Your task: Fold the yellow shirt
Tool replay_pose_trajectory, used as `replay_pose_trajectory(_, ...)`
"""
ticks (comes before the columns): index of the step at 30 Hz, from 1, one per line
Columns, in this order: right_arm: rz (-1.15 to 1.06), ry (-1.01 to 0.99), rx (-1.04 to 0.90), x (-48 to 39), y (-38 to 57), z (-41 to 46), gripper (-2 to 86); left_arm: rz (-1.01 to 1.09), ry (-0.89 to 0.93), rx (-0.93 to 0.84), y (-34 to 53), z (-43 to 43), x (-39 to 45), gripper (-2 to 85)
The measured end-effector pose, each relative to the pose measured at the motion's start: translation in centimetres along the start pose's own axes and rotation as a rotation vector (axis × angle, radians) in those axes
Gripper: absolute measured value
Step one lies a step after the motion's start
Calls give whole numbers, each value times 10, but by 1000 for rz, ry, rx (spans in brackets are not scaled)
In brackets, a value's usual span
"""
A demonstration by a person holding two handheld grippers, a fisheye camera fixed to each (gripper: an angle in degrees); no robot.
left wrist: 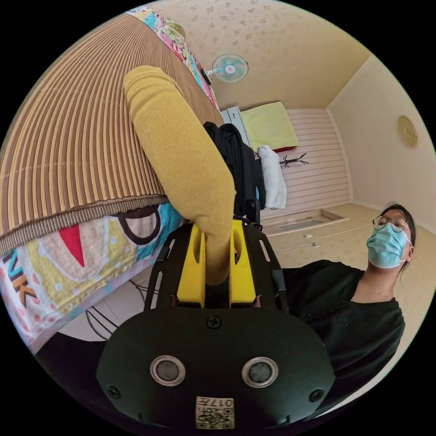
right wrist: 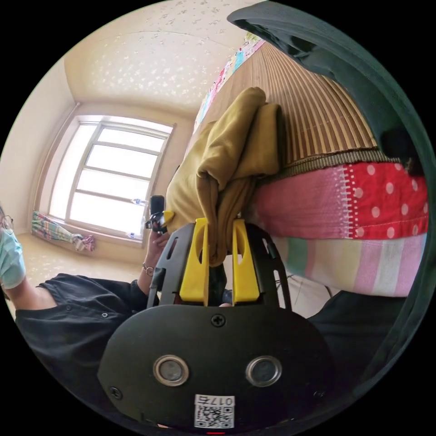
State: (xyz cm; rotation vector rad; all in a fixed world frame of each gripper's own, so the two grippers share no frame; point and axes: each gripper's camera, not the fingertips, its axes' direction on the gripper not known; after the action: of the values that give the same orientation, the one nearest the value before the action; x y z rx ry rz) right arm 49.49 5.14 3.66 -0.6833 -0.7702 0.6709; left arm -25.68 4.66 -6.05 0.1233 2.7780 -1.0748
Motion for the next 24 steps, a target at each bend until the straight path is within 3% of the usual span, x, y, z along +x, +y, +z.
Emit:
replay_pose_trajectory(4, -67, -98, 32, -6, 19, -24, 68, 17, -33, 2, -6, -7, 48, 85)
replay_pose_trajectory(14, -386, -107, 19, -92, 31, -67, 58, 149, 311, 53, -10, -14, 198, 106)
replay_pose_trajectory(18, -465, -117, -20, -106, 26, -49, 58, 107, 300, 128, -6, -32, 243, 100)
replay_pose_trajectory(24, -496, -100, -193, -102, -34, 64, 57, -28, 148, 241, -10, -105, 271, 89)
